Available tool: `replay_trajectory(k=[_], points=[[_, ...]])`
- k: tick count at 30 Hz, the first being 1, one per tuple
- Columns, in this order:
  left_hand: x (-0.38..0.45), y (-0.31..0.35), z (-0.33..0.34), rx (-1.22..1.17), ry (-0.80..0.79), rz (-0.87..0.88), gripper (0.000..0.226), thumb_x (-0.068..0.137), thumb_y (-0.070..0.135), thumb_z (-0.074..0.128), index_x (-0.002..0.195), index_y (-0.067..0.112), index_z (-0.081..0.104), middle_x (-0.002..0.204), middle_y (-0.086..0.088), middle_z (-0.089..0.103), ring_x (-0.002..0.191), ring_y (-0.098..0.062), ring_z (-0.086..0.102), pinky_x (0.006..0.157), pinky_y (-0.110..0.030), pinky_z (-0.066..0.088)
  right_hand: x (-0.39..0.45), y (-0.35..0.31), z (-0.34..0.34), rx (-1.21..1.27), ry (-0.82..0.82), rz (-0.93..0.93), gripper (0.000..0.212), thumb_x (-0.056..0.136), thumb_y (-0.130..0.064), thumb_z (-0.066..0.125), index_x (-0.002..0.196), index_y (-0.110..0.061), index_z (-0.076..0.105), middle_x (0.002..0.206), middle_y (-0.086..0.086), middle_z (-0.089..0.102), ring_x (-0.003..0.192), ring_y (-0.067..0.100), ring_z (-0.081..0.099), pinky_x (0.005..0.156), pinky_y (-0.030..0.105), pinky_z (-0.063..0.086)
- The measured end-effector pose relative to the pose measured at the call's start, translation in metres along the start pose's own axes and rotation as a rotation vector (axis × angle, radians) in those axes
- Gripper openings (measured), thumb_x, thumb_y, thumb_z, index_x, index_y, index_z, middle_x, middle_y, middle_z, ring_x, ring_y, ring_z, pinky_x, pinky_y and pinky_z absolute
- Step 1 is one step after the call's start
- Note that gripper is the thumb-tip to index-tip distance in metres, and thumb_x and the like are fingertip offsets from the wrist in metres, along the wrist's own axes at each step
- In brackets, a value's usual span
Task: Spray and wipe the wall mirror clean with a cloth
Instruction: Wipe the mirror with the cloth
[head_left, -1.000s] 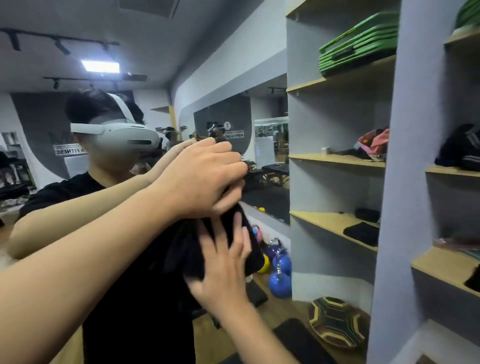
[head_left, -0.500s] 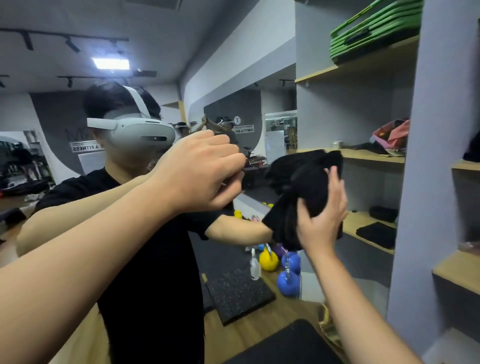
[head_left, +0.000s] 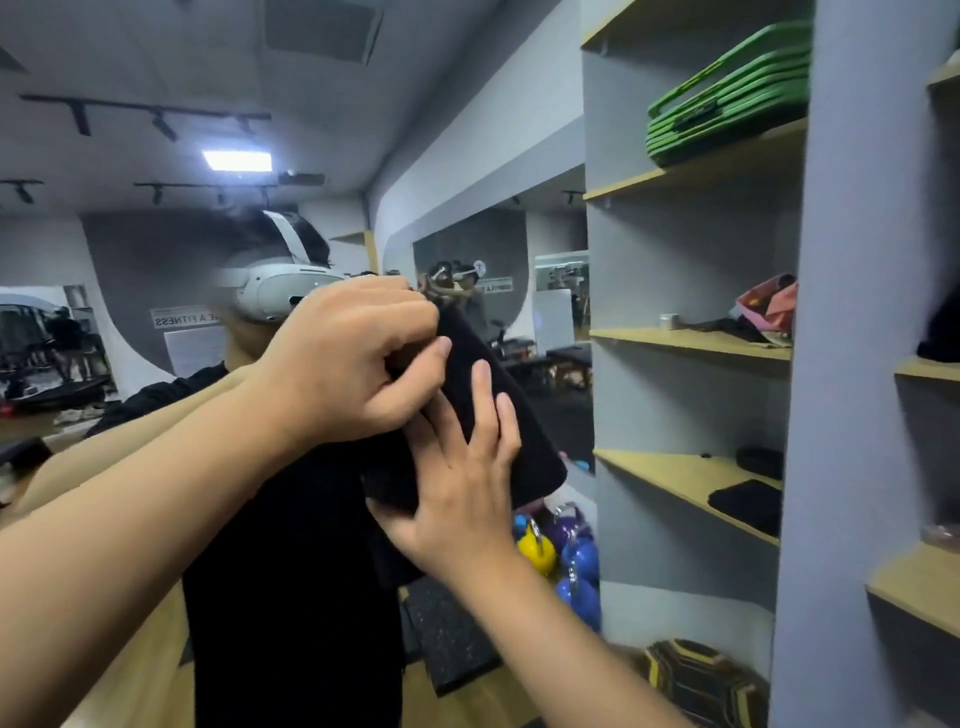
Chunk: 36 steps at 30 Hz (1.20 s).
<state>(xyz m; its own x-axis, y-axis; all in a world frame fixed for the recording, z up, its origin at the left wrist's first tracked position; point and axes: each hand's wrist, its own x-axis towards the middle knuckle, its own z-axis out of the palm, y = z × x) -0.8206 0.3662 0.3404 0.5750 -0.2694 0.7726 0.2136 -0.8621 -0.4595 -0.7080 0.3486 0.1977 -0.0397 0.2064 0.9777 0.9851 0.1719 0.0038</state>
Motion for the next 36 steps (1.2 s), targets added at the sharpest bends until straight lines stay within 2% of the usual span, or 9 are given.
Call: replay_trajectory(k=[2,4,11,15,19,22,27,31,36], points=[[0.019,0.002,-0.001,0.006,0.016,-0.045,0.036,0.094,0.024,0.052,0.062,0.015,0.036,0.060,0.003,0.029,0.055,-0.024,0.029,0.055,-0.032,0.024,0.007,0.037,-0.008,-0.068,-0.024,-0.143,0.097,0.069,-0.054,0.069,0.153,-0.028,0.027,0.162,-0.006,0.024,0.152,0.037,0.014,0.121,0.051,0.013],[0.038,-0.002,0.001,0.033,0.030,-0.071,0.036,0.093,0.026,0.051,0.061,0.013,0.039,0.055,0.001,0.030,0.052,-0.026,0.030,0.052,-0.034,0.025,0.025,0.073,-0.020,-0.050,-0.008,-0.114,0.098,0.067,-0.049,0.073,0.153,-0.027,0.031,0.164,-0.007,0.025,0.152,0.035,0.018,0.120,0.052,0.018],[0.046,-0.024,0.014,0.097,0.033,-0.013,0.036,0.093,0.022,0.051,0.060,0.012,0.041,0.054,0.000,0.037,0.052,-0.019,0.030,0.051,-0.029,0.023,0.087,0.150,-0.040,0.132,0.230,0.475,0.069,0.090,-0.041,0.060,0.153,-0.030,0.034,0.164,-0.015,0.025,0.153,0.026,0.017,0.119,0.048,0.011],[0.046,-0.025,0.016,0.039,0.181,-0.031,0.037,0.094,0.016,0.050,0.060,0.011,0.037,0.059,0.001,0.031,0.058,-0.017,0.025,0.057,-0.028,0.022,0.114,0.124,-0.038,0.155,0.337,0.716,0.066,0.091,-0.042,0.058,0.152,-0.029,0.036,0.163,-0.012,0.029,0.152,0.031,0.018,0.120,0.055,0.010],[0.049,-0.024,0.013,-0.075,0.407,-0.170,0.041,0.099,0.016,0.038,0.062,0.001,0.045,0.063,-0.010,0.041,0.063,-0.024,0.037,0.062,-0.033,0.031,0.104,0.039,-0.025,0.098,0.218,0.363,0.084,0.076,-0.046,0.061,0.154,-0.029,0.035,0.164,-0.011,0.026,0.153,0.036,0.016,0.120,0.055,0.013],[0.047,-0.025,0.010,-0.109,0.434,-0.209,0.042,0.099,0.019,0.037,0.064,0.000,0.047,0.063,-0.013,0.044,0.062,-0.031,0.040,0.061,-0.043,0.035,0.078,0.004,-0.015,0.063,0.123,0.115,0.084,0.076,-0.053,0.055,0.151,-0.023,0.033,0.163,-0.009,0.030,0.152,0.036,0.017,0.120,0.051,0.012],[0.050,-0.023,0.009,-0.107,0.360,-0.211,0.035,0.097,0.023,0.050,0.066,0.023,0.033,0.061,0.013,0.028,0.058,-0.002,0.031,0.059,-0.020,0.025,0.085,0.062,-0.027,0.018,0.090,-0.087,0.084,0.072,-0.050,0.059,0.150,-0.027,0.037,0.160,-0.007,0.037,0.149,0.037,0.025,0.117,0.053,0.022],[0.050,-0.022,0.000,-0.100,0.270,-0.280,0.040,0.093,0.022,0.057,0.059,0.016,0.039,0.055,0.006,0.033,0.053,-0.008,0.032,0.055,-0.023,0.026,0.105,0.099,-0.039,0.067,0.102,0.089,0.083,0.074,-0.042,0.061,0.153,-0.029,0.038,0.162,-0.010,0.032,0.150,0.034,0.022,0.116,0.055,0.022],[0.025,-0.015,-0.049,0.044,0.034,-0.103,0.039,0.094,0.012,0.057,0.059,0.013,0.040,0.059,0.004,0.037,0.056,-0.015,0.035,0.053,-0.028,0.032,0.137,0.104,-0.046,0.154,0.234,0.490,0.069,0.088,-0.041,0.057,0.152,-0.028,0.035,0.161,-0.010,0.032,0.150,0.033,0.021,0.118,0.057,0.018]])
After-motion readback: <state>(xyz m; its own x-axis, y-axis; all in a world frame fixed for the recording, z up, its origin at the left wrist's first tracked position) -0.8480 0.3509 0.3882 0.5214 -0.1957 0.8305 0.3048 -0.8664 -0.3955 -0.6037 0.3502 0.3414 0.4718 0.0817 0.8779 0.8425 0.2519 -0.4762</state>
